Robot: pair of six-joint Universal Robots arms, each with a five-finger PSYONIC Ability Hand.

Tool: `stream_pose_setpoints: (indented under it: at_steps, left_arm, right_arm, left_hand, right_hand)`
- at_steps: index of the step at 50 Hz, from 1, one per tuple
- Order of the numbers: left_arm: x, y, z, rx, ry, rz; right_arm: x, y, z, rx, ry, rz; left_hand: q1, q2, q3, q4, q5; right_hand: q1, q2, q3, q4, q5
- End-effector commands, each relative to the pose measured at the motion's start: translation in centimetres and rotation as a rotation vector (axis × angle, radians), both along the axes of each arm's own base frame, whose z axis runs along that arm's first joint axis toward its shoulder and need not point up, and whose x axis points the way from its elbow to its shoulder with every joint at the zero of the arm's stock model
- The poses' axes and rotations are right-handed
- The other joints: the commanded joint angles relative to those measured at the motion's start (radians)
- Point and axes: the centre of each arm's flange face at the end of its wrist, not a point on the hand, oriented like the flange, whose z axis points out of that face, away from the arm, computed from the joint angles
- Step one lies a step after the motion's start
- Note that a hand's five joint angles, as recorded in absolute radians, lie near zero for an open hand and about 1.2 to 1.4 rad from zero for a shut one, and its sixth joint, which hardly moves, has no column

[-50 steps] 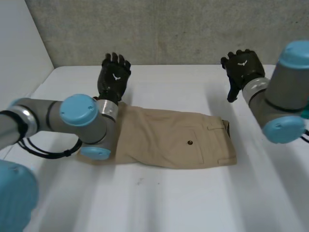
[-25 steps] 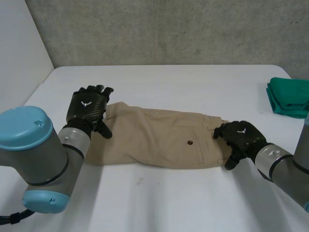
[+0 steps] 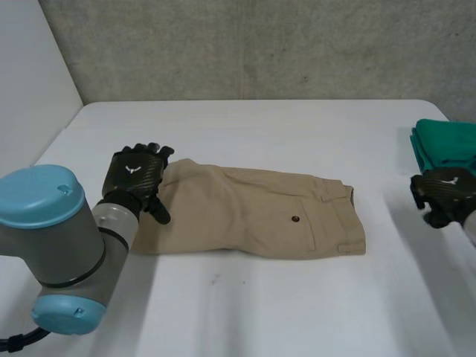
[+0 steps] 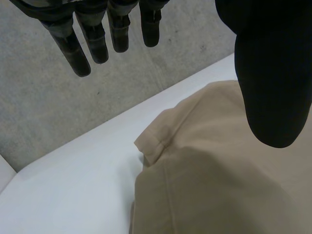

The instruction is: Fold the laundry.

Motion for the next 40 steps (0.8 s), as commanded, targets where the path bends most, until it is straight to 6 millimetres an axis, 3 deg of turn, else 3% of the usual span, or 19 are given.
stream_pose_setpoints:
  at_steps: [1, 6, 11, 17, 33, 37, 39, 40]
  left_arm:
    - [0.1, 0.0, 0.0, 0.005, -0.003, 0.006]
    - [0.1, 0.1, 0.1, 0.002, -0.002, 0.007]
    - [0.2, 0.0, 0.2, 0.001, 0.000, 0.010]
    - [0.5, -0.2, 0.2, 0.002, 0.002, 0.021]
    - [0.5, -0.2, 0.1, 0.004, 0.001, 0.021]
    - [0.5, -0.2, 0.1, 0.004, 0.001, 0.021]
    - [0.5, -0.2, 0.1, 0.004, 0.001, 0.021]
    - [0.5, -0.2, 0.1, 0.004, 0.001, 0.021]
  right_arm:
    - [3.4, 2.2, -0.1, 0.052, -0.041, 0.165]
    - [6.7, 4.8, -0.8, 0.072, -0.126, 0.305]
    - [8.2, 5.8, -1.2, 0.059, -0.133, 0.362]
    - [8.8, 5.3, -3.0, 0.069, -0.120, 0.362]
    - [9.1, 4.0, -4.5, 0.051, -0.067, 0.331]
    - [9.1, 3.8, -4.6, 0.052, -0.062, 0.331]
    - [9.1, 3.8, -4.6, 0.050, -0.060, 0.330]
    - [9.1, 3.7, -4.5, 0.048, -0.060, 0.327]
  left_hand:
    - [-0.005, -0.017, -0.022, -0.018, -0.041]
    - [-0.005, -0.017, -0.022, -0.018, -0.041]
    - [-0.008, -0.020, -0.025, -0.021, -0.044]
    - [-0.010, -0.023, -0.028, -0.023, -0.047]
    - [-0.013, -0.026, -0.031, -0.026, -0.050]
    - [-0.016, -0.029, -0.034, -0.029, -0.053]
    - [-0.016, -0.029, -0.034, -0.029, -0.053]
    - [-0.016, -0.029, -0.034, -0.029, -0.053]
  right_hand:
    - [-0.344, -0.509, -0.515, -0.529, -0.520]
    - [-0.482, -0.647, -0.654, -0.667, -0.658]
    - [-0.453, -0.618, -0.625, -0.638, -0.629]
    - [-0.339, -0.504, -0.511, -0.524, -0.515]
    - [-0.066, -0.231, -0.237, -0.250, -0.242]
    - [0.145, -0.020, -0.026, -0.040, -0.031]
    - [0.449, 0.284, 0.277, 0.264, 0.273]
    - [0.450, 0.285, 0.279, 0.265, 0.274]
